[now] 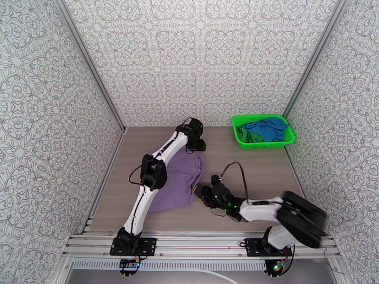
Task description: Fold and stack the mixed laundry pile
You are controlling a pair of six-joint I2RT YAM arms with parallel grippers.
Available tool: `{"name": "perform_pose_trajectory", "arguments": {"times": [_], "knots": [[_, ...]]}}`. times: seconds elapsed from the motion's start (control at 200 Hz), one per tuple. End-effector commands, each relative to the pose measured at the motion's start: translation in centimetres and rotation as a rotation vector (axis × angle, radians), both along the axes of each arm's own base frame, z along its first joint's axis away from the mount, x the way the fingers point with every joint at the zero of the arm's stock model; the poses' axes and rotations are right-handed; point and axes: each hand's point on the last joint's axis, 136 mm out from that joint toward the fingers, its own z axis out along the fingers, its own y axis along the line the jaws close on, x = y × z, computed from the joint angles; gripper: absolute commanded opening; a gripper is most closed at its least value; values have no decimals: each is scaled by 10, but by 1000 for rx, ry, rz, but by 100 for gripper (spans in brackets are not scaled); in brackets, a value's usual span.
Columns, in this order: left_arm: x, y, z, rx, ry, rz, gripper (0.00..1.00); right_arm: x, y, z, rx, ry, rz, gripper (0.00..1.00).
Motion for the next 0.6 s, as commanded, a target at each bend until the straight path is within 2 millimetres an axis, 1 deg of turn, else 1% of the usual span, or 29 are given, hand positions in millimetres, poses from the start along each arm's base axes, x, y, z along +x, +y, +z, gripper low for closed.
{"name": "perform_pose_trajectory", "arguments": {"times": [0.0,0.015,0.03,0.07,0.125,0.205,0.24,0.29,0.325,0.33,0.345,0.365,0.375,0.385,0.41,0.415,0.43,0.435,0.485,0.545,0.595], "knots": [[14,-26,9,-138,-47,-24,95,2,-85,-4,-410,-63,-171,68],[14,-29,13,-152,-55,-31,98,1,-92,0,-434,-72,-181,69],[14,-31,18,-167,-67,-38,99,1,-99,6,-455,-89,-195,71],[15,-37,32,-204,-97,-56,100,-1,-118,17,-510,-118,-224,73],[15,-44,54,-244,-149,-83,99,-4,-134,30,-560,-157,-238,74],[9,-47,84,-261,-221,-111,99,-6,-145,43,-614,-203,-218,74],[7,-43,97,-249,-251,-110,99,-6,-146,45,-640,-216,-198,74],[1,-34,113,-221,-286,-97,100,-4,-142,50,-678,-234,-147,74],[-4,-23,115,-190,-291,-81,99,-2,-136,51,-708,-245,-97,74],[-6,-21,121,-190,-300,-79,99,-2,-135,52,-712,-248,-89,73],[-9,-15,129,-181,-314,-69,100,0,-132,52,-721,-251,-65,73],[-14,-8,131,-164,-313,-60,99,2,-127,52,-734,-251,-34,72],[-16,-4,135,-154,-324,-50,99,2,-125,52,-742,-251,-19,72],[-19,3,128,-129,-312,-36,99,3,-123,52,-749,-252,-4,72],[-26,16,127,-98,-309,-11,99,6,-116,51,-763,-253,35,70],[-27,18,124,-89,-304,-6,99,7,-115,51,-767,-253,43,70],[-32,26,127,-76,-306,11,99,8,-111,50,-777,-253,66,69],[-33,28,125,-69,-301,15,99,8,-109,51,-778,-253,74,69],[-51,56,127,-38,-290,69,99,14,-94,49,-796,-255,148,64],[-78,90,122,-1,-259,147,99,17,-72,45,-794,-260,249,61],[-103,119,114,24,-222,214,99,17,-56,38,-795,-249,334,60]]}}
